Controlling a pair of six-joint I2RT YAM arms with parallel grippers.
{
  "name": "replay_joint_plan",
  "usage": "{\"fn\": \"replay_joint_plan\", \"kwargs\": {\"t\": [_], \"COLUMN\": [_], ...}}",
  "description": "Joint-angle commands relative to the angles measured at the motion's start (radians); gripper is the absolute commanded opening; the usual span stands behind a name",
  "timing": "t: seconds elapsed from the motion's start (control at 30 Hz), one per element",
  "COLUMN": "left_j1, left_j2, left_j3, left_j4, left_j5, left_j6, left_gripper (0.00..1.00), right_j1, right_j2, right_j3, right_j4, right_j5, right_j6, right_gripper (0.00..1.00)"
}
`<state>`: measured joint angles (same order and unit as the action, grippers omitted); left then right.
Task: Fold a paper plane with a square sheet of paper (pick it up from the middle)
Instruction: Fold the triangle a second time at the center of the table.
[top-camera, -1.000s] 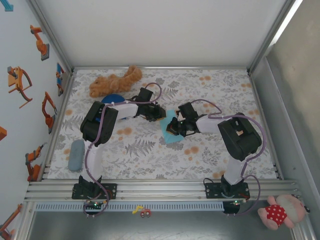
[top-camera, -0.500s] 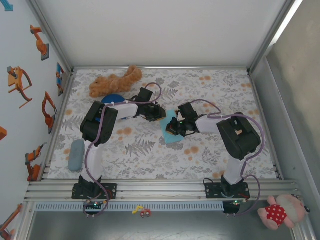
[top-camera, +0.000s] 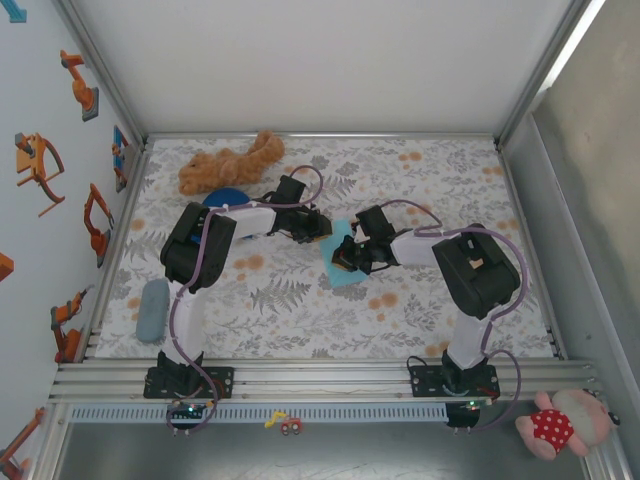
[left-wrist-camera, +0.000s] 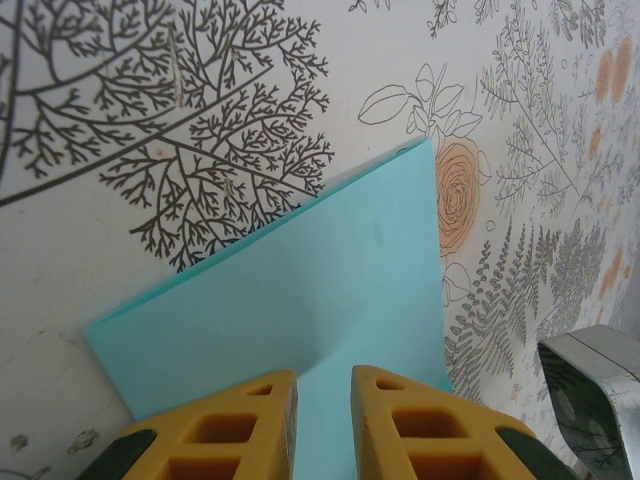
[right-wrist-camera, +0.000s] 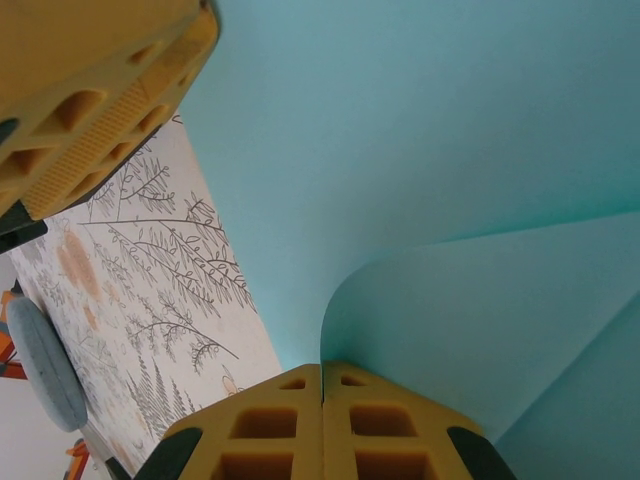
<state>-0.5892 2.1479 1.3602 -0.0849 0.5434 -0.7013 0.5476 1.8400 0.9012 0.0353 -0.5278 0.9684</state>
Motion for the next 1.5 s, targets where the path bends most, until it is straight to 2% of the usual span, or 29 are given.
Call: {"fn": "replay_joint_plan", "kwargs": {"t": [0.0,0.37,0.7,0.97,1.13,1.27,1.47], "left_j1": [-0.006,-0.005,0.024,0.074,0.080,0.076,0.045], "left_j2": [0.014,0.007,-0.103,-0.212,-0.256,-0.277,-0.302], "left_j3": [-0.037,-0.040,-0.035,-0.079,-0.122,-0.156,-0.198], "left_j4": [-0.061,-0.059,-0.066,-0.071,-0.067,-0.054,-0.052], "left_j5": [-0.025,-0.028,-0.054,-0.094,-0.094,-0.088,-0.076], "left_j6": [0.010,0.008,-0.006,-0.010,-0.014,-0.029,-0.046], "left_gripper": [0.23,0.23,0.23,0.24,0.24,0.24,0.22], "right_j1": [0.009,0.009,0.009,0.009,0.009,0.008,0.011], "right_j2": [0.022,0.040,0.051,0.059,0.057,0.063,0.051], "right_j3": [0.023,0.021,0.014,0.009,-0.007,-0.007,-0.013], "right_j4": [0.005,-0.020,-0.038,-0.052,-0.047,-0.062,-0.105], "right_j5": [-0.002,0.019,0.045,0.063,0.076,0.087,0.129], "right_j6": [-0.014,-0.010,-0.009,-0.019,-0.022,-0.025,-0.031], "right_gripper": [0.00,0.01,0.27,0.33,0.44,0.41,0.25]}}
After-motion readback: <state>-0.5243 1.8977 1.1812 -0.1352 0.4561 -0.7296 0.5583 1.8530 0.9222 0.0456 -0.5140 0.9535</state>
